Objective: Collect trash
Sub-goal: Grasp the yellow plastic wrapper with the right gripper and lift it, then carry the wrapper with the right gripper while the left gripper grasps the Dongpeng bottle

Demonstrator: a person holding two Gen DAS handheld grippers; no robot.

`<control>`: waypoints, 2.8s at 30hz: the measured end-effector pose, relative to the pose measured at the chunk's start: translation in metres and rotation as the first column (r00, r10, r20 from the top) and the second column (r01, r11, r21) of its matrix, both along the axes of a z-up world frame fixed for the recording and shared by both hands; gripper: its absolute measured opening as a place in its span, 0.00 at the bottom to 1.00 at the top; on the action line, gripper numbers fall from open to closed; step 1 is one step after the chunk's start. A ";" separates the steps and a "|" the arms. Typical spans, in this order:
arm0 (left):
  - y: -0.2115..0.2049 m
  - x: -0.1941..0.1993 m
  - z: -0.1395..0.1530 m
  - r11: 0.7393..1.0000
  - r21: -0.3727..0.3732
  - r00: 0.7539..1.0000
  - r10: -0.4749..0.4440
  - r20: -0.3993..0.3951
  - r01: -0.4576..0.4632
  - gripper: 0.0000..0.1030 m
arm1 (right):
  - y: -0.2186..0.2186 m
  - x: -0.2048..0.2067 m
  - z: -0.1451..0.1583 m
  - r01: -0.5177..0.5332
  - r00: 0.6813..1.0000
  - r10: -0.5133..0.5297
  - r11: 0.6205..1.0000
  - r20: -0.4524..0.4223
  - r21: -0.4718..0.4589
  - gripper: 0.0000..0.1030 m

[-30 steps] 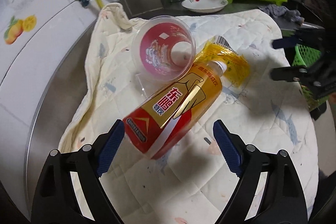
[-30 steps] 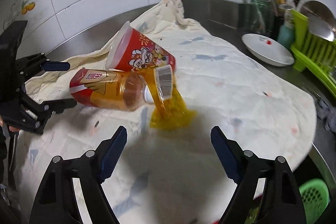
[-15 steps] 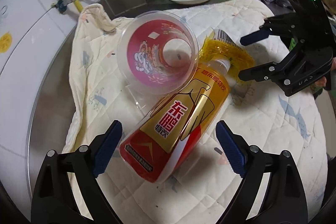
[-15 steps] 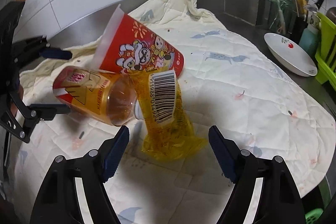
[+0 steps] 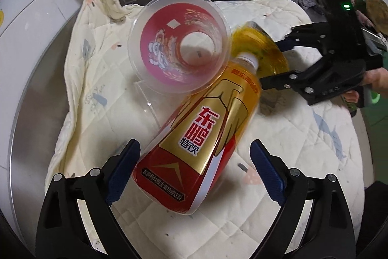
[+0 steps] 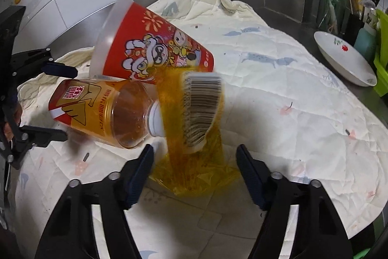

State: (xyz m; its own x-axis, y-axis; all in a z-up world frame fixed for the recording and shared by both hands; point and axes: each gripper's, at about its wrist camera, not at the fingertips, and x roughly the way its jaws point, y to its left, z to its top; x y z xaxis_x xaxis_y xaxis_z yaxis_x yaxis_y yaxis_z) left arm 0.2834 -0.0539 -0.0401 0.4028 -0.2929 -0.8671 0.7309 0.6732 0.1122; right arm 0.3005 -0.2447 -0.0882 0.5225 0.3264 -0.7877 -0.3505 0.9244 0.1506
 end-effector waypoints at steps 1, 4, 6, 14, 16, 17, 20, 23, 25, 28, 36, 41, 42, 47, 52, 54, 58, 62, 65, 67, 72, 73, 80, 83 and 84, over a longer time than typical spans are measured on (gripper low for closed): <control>0.000 -0.001 0.001 1.000 0.002 1.000 -0.008 -0.005 0.008 0.87 | -0.001 0.000 -0.001 0.001 1.000 -0.001 1.000 -0.003 0.001 0.64; -0.003 -0.004 0.002 0.999 0.010 0.999 -0.035 -0.018 0.036 0.87 | -0.001 0.001 -0.001 0.000 1.000 0.000 1.000 -0.003 0.009 0.63; -0.005 -0.006 0.003 0.998 0.007 0.998 -0.054 -0.037 0.054 0.87 | -0.001 0.000 0.000 -0.001 1.000 0.001 1.000 -0.005 0.012 0.63; -0.015 -0.010 0.002 0.993 0.019 0.991 -0.112 -0.079 0.114 0.87 | -0.010 -0.007 0.005 0.016 1.000 -0.016 0.999 -0.003 0.043 0.48; -0.017 -0.009 -0.001 0.994 0.021 0.991 -0.108 -0.075 0.110 0.87 | -0.014 -0.011 0.006 0.022 1.000 -0.022 0.997 -0.008 0.067 0.40; -0.018 -0.007 -0.002 0.994 0.023 0.992 -0.105 -0.075 0.107 0.87 | -0.017 -0.013 0.008 0.032 0.999 -0.032 0.996 -0.009 0.080 0.37; -0.021 -0.003 -0.004 0.996 0.019 0.993 -0.090 -0.079 0.092 0.87 | -0.022 -0.019 0.008 0.042 0.999 -0.041 0.995 -0.016 0.092 0.34; -0.027 -0.002 -0.002 0.996 0.007 0.992 -0.087 -0.088 0.088 0.88 | -0.028 -0.026 0.007 0.055 0.998 -0.054 0.994 -0.015 0.099 0.31; -0.032 -0.002 -0.005 0.995 0.022 0.993 -0.092 -0.077 0.094 0.88 | -0.031 -0.030 0.007 0.063 0.998 -0.062 0.991 -0.018 0.114 0.30; -0.041 -0.003 -0.008 0.995 0.029 0.994 -0.093 -0.066 0.095 0.88 | -0.034 -0.037 0.008 0.074 0.997 -0.072 0.987 -0.019 0.140 0.29; -0.047 -0.004 -0.011 0.998 0.011 0.997 -0.057 -0.058 0.058 0.87 | -0.037 -0.057 0.007 0.074 0.997 -0.072 0.984 -0.014 0.161 0.31; -0.050 -0.006 -0.015 0.999 0.045 0.999 -0.017 -0.043 0.019 0.73 | -0.041 -0.067 0.005 0.091 0.996 -0.090 0.985 -0.013 0.148 0.43; -0.050 -0.005 -0.016 0.999 0.048 0.999 -0.003 -0.048 0.005 0.71 | -0.042 -0.069 0.005 0.094 0.996 -0.093 0.985 -0.012 0.148 0.49; -0.047 -0.010 -0.015 0.999 0.040 0.999 0.025 -0.024 -0.024 0.70 | -0.048 -0.084 0.002 0.110 0.994 -0.109 0.980 -0.016 0.168 0.53; -0.045 -0.019 -0.014 0.998 0.033 0.999 0.054 -0.005 -0.053 0.69 | -0.048 -0.101 0.003 0.115 0.993 -0.116 0.975 -0.007 0.188 0.44; -0.043 -0.022 -0.012 0.997 0.022 0.998 0.068 -0.005 -0.068 0.68 | -0.046 -0.107 0.004 0.117 0.993 -0.119 0.974 -0.001 0.192 0.42; -0.039 -0.033 -0.009 0.995 0.001 0.995 0.095 0.011 -0.095 0.66 | -0.046 -0.121 0.011 0.132 0.990 -0.139 0.970 0.022 0.202 0.37; -0.034 -0.044 -0.006 0.992 -0.031 0.993 0.121 0.003 -0.121 0.64 | -0.050 -0.134 0.020 0.152 0.985 -0.165 0.963 0.041 0.221 0.36; -0.034 -0.053 -0.006 0.992 -0.034 0.992 0.124 0.004 -0.124 0.63 | -0.058 -0.145 0.027 0.174 0.980 -0.191 0.957 0.053 0.234 0.36; -0.033 -0.057 -0.007 0.990 -0.037 0.990 0.138 -0.007 -0.138 0.63 | -0.065 -0.152 0.031 0.188 0.976 -0.207 0.953 0.061 0.236 0.36; -0.033 -0.073 0.000 0.988 -0.063 0.990 0.143 0.000 -0.143 0.63 | -0.096 -0.182 0.042 0.269 0.954 -0.292 0.935 0.073 0.229 0.36; -0.034 -0.077 0.002 0.988 -0.068 0.990 0.139 0.004 -0.139 0.63 | -0.106 -0.190 0.043 0.297 0.944 -0.319 0.930 0.078 0.216 0.36; -0.045 -0.107 0.019 0.988 -0.117 0.994 0.103 0.032 -0.098 0.62 | -0.178 -0.238 0.035 0.484 0.867 -0.494 0.866 0.069 0.122 0.36; -0.052 -0.118 0.024 0.987 -0.137 0.996 0.089 0.031 -0.084 0.62 | -0.213 -0.258 0.026 0.568 0.818 -0.572 0.820 0.057 0.074 0.37; -0.055 -0.122 0.026 0.986 -0.149 0.996 0.081 0.029 -0.076 0.62 | -0.224 -0.264 0.023 0.593 0.802 -0.596 0.803 0.049 0.060 0.38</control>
